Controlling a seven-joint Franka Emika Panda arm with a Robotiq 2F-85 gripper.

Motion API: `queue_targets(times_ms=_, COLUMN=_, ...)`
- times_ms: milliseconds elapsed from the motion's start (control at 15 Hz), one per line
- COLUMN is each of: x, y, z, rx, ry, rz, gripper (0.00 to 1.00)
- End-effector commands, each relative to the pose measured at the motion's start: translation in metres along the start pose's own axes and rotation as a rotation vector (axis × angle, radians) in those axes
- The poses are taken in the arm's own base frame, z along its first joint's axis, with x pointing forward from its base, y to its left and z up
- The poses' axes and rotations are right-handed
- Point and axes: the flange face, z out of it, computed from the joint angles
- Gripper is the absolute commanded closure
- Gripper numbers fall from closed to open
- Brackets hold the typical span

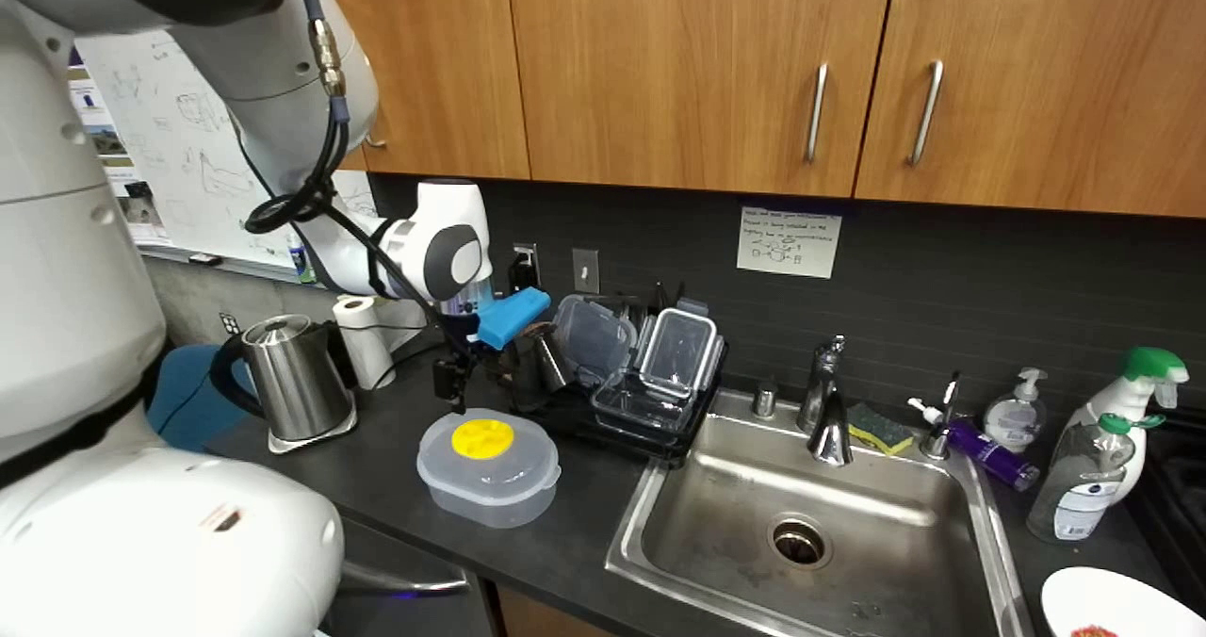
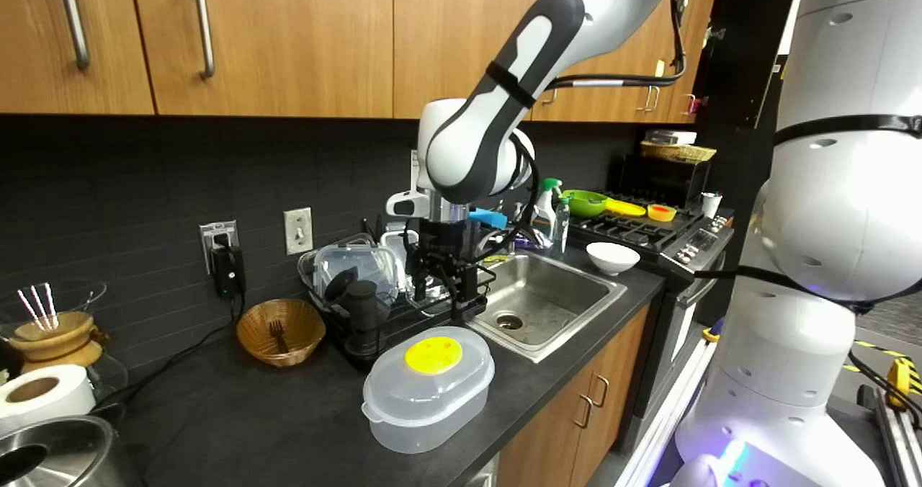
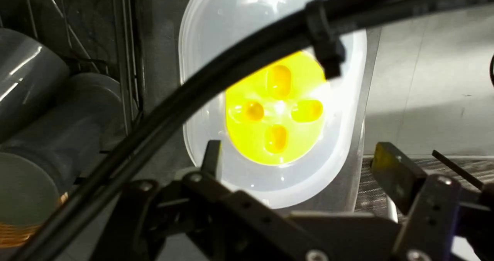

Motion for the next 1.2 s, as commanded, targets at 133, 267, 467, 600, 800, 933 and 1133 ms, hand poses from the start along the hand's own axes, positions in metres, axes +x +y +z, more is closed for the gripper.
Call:
queue_targets(times_ms=133, x=-0.003, y=0.006, z=0.009, rx=0.001, ry=0.022, rz=0.006, gripper=0.00)
queue_targets(times_ms=267, x=-0.002, y=0.006, z=0.013, rx=0.009, ry=0.021, rz=0.006, gripper=0.00)
queue_targets(times_ms=467, x=0.000, y=0.005, z=0.018, rx=0.021, ry=0.020, rz=0.004, gripper=0.00)
queue_targets(times_ms=600, x=0.001, y=0.006, z=0.022, rx=0.027, ry=0.022, rz=0.004, gripper=0.00)
queue_targets(times_ms=800, x=0.002, y=0.006, z=0.027, rx=0.032, ry=0.024, rz=0.005, gripper=0.00)
queue_targets(times_ms=933, x=0.001, y=0.006, z=0.029, rx=0.034, ry=0.025, rz=0.007, gripper=0.00)
queue_targets(times_ms=1133, x=0.002, y=0.004, z=0.032, rx=0.037, ry=0.032, rz=0.015, gripper=0.00)
